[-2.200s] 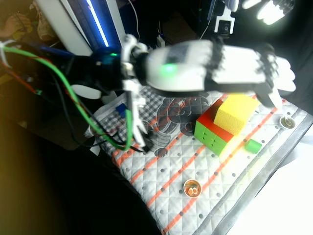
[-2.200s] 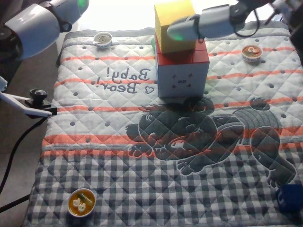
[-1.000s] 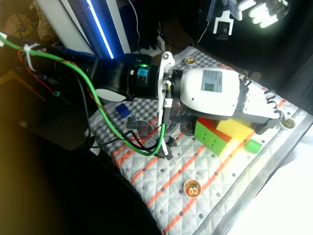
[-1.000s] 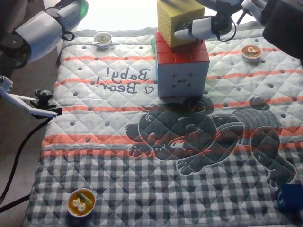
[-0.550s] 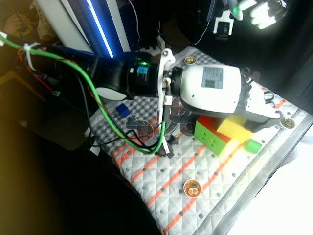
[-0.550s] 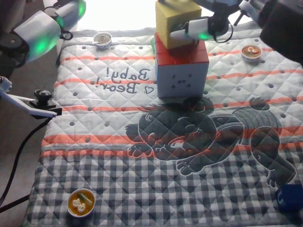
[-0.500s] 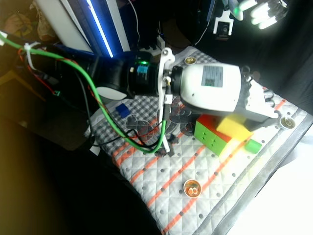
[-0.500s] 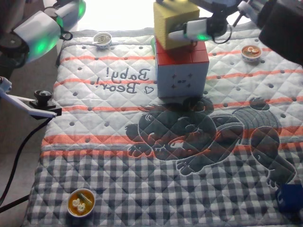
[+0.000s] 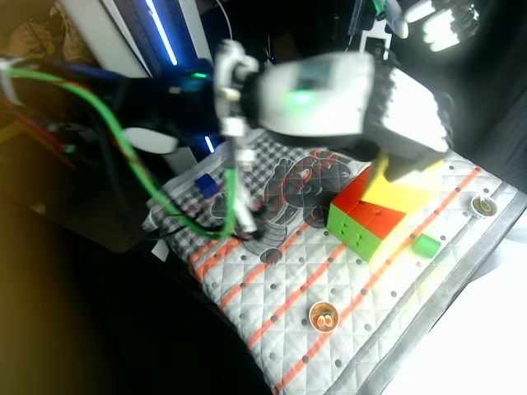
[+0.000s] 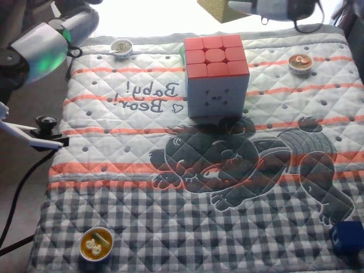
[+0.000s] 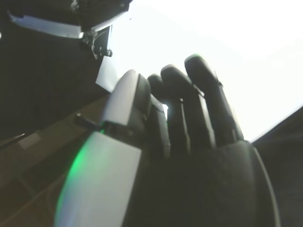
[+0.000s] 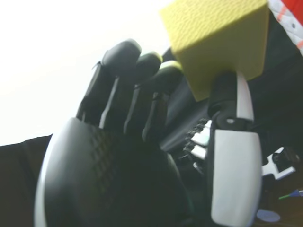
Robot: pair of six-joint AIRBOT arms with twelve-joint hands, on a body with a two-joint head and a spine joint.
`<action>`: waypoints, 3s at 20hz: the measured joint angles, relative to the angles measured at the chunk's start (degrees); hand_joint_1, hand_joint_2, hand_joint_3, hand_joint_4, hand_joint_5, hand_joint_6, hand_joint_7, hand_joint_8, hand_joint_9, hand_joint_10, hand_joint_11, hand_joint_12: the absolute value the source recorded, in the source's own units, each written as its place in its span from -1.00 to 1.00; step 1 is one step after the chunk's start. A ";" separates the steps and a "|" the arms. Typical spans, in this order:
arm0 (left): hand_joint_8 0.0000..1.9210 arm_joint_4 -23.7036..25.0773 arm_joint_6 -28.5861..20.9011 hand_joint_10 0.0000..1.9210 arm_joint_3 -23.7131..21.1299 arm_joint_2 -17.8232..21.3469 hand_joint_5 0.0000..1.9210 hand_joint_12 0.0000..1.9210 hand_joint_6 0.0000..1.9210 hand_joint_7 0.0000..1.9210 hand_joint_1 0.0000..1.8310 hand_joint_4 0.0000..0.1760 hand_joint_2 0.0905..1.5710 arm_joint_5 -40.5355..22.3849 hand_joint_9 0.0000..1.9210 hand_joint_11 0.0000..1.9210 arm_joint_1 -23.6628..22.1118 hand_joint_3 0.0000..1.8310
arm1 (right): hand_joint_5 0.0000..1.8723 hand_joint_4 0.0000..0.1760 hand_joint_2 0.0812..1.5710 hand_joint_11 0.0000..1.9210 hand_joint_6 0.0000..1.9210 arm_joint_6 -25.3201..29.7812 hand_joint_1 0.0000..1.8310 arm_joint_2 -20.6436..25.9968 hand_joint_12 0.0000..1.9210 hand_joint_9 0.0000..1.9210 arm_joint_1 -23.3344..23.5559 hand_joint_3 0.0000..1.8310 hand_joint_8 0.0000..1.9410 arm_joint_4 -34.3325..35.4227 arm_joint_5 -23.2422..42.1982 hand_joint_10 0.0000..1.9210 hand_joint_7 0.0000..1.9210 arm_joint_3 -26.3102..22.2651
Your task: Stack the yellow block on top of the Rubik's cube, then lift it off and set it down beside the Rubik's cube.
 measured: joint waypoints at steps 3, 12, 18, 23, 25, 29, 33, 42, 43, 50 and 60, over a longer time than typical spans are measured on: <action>0.72 -0.87 0.00 0.82 0.00 0.39 -0.30 0.93 0.64 -0.51 0.39 -1.00 0.70 0.96 -0.55 -0.70 0.44 -1.00 | -0.14 -1.00 0.57 -0.37 0.20 0.13 0.31 2.73 1.00 -0.36 -3.93 -1.00 0.67 -2.08 2.54 0.93 -0.26 -4.22; 0.70 -2.97 0.00 0.83 -0.59 1.07 -0.30 1.00 0.63 -0.48 0.40 -1.00 0.69 1.31 -0.51 -0.67 2.19 -1.00 | -0.11 -1.00 0.52 -0.23 0.16 0.33 0.33 11.04 0.99 -0.17 -14.32 -1.00 0.53 -7.34 11.23 0.82 -0.13 -13.99; 0.70 -3.43 0.00 0.61 -0.70 1.11 -0.30 1.00 0.67 -0.50 0.20 -1.00 0.70 1.75 -0.64 -0.76 2.95 -1.00 | -0.19 -1.00 0.54 -0.33 0.27 13.44 0.45 12.24 0.99 -0.24 -22.47 -1.00 0.46 -10.27 13.27 0.64 -0.15 -12.79; 0.72 -3.72 0.02 0.63 -1.31 1.11 -0.30 1.00 0.65 -0.50 0.19 -1.00 0.70 3.04 -0.63 -0.77 3.23 -1.00 | -0.21 -1.00 0.48 -0.17 0.30 15.06 0.46 8.55 0.77 -0.14 -32.89 -1.00 0.25 -4.17 13.27 0.48 -0.07 -11.63; 0.73 -3.89 0.02 0.64 -1.31 1.11 -0.31 1.00 0.65 -0.48 0.18 -1.00 0.70 3.21 -0.62 -0.80 3.23 -1.00 | -0.19 -1.00 0.46 -0.18 0.26 14.73 0.49 6.23 0.76 -0.12 -32.85 -1.00 0.25 -4.35 13.31 0.44 -0.08 -10.38; 0.74 -4.42 0.02 0.72 -1.55 1.11 -0.30 1.00 0.61 -0.47 0.22 -1.00 0.69 4.35 -0.59 -0.71 3.78 -1.00 | -0.11 -1.00 0.47 -0.29 0.25 15.02 0.26 4.09 0.73 -0.18 -34.91 -1.00 0.22 -2.58 14.10 0.40 -0.16 -9.33; 0.74 -4.42 0.04 0.65 -1.97 1.20 -0.28 1.00 0.62 -0.52 0.21 -1.00 0.70 4.72 -0.64 -0.76 4.04 -1.00 | -0.50 -1.00 0.13 -0.80 -0.56 14.99 0.06 5.53 0.62 -0.67 -34.97 -1.00 -0.40 -1.99 13.35 0.08 -0.59 -10.58; 0.74 -4.57 0.02 0.63 -2.38 1.86 -0.26 0.99 0.59 -0.51 0.21 -1.00 0.69 5.62 -0.59 -0.70 4.70 -1.00 | -1.00 -1.00 0.09 -1.00 0.07 14.10 -0.24 13.29 0.88 -1.00 -35.98 -0.99 0.16 -1.25 17.79 0.35 -1.00 -16.11; 0.75 -4.37 0.00 0.63 -2.38 1.86 -0.27 1.00 0.59 -0.50 0.20 -1.00 0.69 5.86 -0.58 -0.67 4.72 -1.00 | -1.00 -1.00 0.12 -1.00 0.11 14.12 -0.24 13.94 0.98 -1.00 -35.98 -0.98 0.38 -1.27 19.12 0.59 -1.00 -16.41; 0.67 -3.26 0.02 0.48 -3.13 3.21 -0.28 1.00 0.56 -0.42 0.19 -1.00 0.66 7.72 -0.65 -0.97 4.72 -1.00 | -1.00 -1.00 0.13 -1.00 0.34 14.12 -0.07 19.50 0.88 -1.00 -35.98 -0.98 0.48 -1.60 33.51 0.53 -0.99 -17.31; -0.02 6.27 -3.87 0.19 -3.21 4.11 -0.84 0.79 -0.06 -0.59 -0.52 -1.00 0.63 13.90 -0.55 -0.88 0.96 -1.00 | -0.98 -1.00 0.61 -1.00 0.58 9.68 -0.52 20.20 0.99 -0.82 -33.51 -1.00 0.60 4.09 54.69 0.71 -0.87 -17.31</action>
